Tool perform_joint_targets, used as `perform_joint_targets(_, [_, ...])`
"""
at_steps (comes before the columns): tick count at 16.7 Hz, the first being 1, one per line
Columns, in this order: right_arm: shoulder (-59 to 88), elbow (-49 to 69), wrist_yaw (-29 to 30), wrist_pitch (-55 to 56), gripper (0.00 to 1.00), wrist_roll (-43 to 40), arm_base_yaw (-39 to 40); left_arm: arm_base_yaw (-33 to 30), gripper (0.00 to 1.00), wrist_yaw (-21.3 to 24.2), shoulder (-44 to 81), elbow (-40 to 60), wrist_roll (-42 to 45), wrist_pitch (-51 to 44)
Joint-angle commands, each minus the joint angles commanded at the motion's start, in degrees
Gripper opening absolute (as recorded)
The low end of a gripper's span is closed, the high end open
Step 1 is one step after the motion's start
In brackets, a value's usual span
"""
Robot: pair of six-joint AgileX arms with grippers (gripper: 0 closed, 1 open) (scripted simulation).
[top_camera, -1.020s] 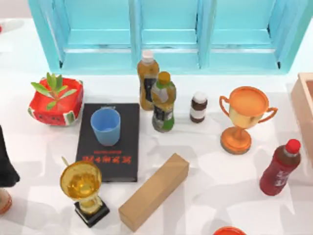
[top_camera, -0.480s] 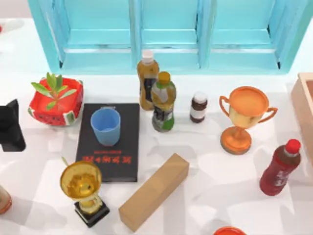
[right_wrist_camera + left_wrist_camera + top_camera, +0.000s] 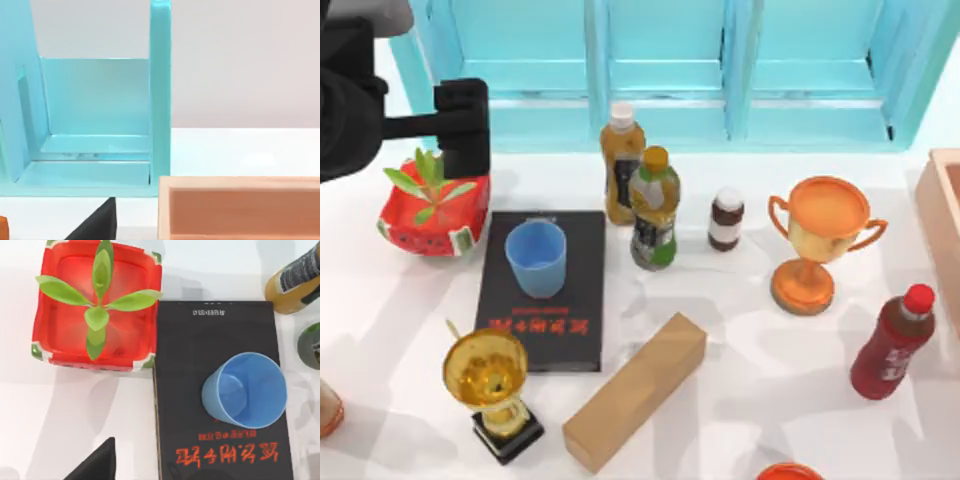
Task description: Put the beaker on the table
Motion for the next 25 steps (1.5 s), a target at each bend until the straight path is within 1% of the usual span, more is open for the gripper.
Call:
perform_joint_targets(6, [0.0,0.0,0.0,0.0,1.0,0.0,0.0,-7.1,1.0,-0.2,28.1,26.3,-6.7,-19.2])
perform_joint_targets(9, [0.0,0.0,0.0,0.0,1.0,0.0,0.0,-9.7,1.0,-0.4,38.3,35.8,-9.1,-26.2])
perform_joint_targets(12, [0.0,0.0,0.0,0.0,1.0,0.0,0.0,-11.2,1.0,-0.4,44.8,41.9,-10.8,-30.5])
perform_joint_targets(14, [0.0,0.0,0.0,0.0,1.0,0.0,0.0,-11.4,1.0,-0.4,46.4,43.6,-11.5,-31.7])
perform_joint_targets(20, [0.0,0.0,0.0,0.0,1.0,0.0,0.0,-11.1,1.0,-0.3,46.4,43.5,-11.5,-31.6])
perform_joint_targets(25, [0.0,0.0,0.0,0.0,1.0,0.0,0.0,-11.4,1.0,-0.3,44.9,36.8,-11.6,-26.6])
